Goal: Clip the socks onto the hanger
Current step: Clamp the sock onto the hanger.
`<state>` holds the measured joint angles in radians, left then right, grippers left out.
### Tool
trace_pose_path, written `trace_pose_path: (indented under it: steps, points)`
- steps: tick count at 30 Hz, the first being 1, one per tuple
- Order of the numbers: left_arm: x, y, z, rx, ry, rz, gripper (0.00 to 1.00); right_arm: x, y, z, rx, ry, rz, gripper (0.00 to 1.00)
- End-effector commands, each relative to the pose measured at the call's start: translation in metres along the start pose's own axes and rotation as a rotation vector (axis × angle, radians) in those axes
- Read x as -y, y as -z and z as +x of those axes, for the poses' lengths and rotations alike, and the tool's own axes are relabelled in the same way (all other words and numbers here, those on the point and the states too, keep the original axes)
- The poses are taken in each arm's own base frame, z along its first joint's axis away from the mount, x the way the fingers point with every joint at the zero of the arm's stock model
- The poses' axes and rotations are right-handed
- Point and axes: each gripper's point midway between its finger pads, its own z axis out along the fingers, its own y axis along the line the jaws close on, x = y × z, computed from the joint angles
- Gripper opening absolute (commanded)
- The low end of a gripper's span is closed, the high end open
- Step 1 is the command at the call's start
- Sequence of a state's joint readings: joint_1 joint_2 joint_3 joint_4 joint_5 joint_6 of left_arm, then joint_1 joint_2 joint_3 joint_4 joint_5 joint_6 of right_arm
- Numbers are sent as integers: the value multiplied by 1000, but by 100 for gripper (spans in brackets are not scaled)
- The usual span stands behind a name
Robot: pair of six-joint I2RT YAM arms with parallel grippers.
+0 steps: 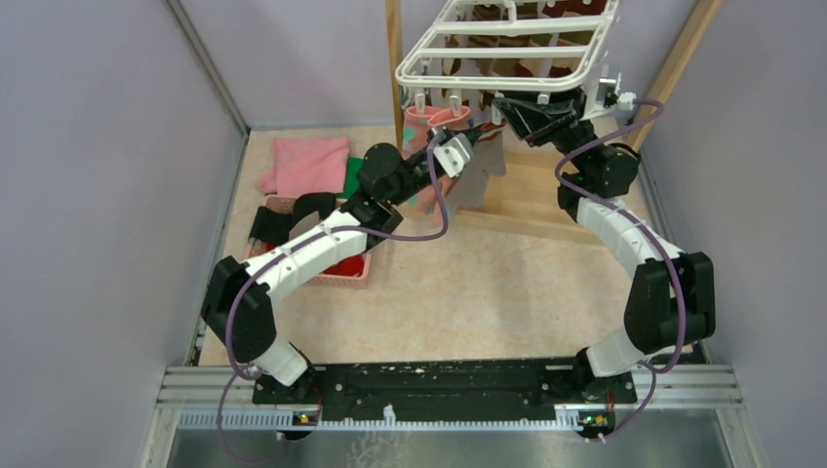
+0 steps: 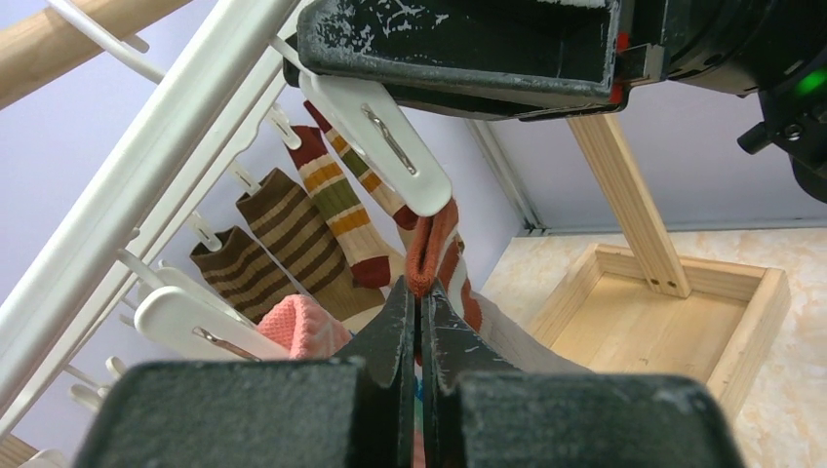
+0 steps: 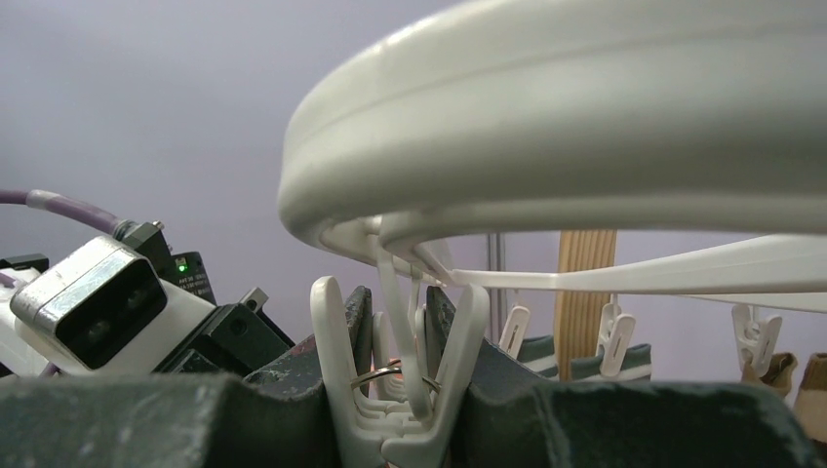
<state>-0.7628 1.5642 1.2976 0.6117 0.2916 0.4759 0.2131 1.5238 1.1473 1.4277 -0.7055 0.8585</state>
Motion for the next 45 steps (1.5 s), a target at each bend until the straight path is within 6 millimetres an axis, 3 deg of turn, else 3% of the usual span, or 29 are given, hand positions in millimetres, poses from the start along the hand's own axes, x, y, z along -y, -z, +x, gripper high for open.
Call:
trace_pose_path:
  steps: [1,30,45]
  points:
    - [-9,-6,-25,70,21,-7,0,-11,-8,-15,19,46,-65,1]
    - [-14,-7,-42,89,142,25,0,-11,-8,-13,11,42,-77,1]
    - [-20,-3,-52,99,326,74,0,-8,-7,-10,5,39,-70,1]
